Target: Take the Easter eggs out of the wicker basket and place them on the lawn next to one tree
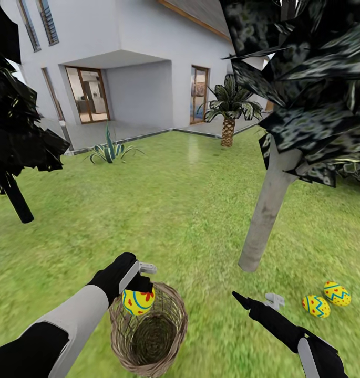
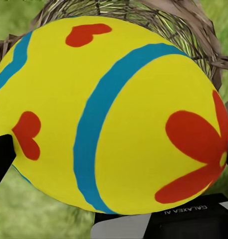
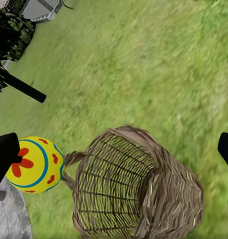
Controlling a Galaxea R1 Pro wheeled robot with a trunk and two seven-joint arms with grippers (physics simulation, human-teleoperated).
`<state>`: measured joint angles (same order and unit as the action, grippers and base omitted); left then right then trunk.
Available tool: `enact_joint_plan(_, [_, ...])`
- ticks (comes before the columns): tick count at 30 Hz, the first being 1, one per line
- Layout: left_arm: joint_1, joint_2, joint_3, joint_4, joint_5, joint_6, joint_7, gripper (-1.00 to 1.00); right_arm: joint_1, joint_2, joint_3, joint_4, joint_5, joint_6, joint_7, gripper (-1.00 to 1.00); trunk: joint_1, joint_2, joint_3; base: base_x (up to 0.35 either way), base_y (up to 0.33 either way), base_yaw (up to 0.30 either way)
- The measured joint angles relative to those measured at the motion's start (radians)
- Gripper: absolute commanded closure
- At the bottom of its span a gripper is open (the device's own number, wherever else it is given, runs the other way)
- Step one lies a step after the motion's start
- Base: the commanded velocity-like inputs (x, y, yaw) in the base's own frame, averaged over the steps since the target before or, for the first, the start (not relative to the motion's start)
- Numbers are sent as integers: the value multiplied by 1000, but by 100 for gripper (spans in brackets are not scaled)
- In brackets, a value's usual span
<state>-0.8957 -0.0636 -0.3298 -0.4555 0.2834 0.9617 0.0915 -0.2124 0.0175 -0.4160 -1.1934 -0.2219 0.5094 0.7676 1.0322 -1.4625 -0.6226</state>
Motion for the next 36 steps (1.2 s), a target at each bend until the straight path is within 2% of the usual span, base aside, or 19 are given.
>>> enact_joint_plan(36, [0, -1, -3, -3, -1, -2, 3, 100, 0, 0, 2, 5, -3, -2, 5, -100, -138, 252, 113, 0, 0, -1])
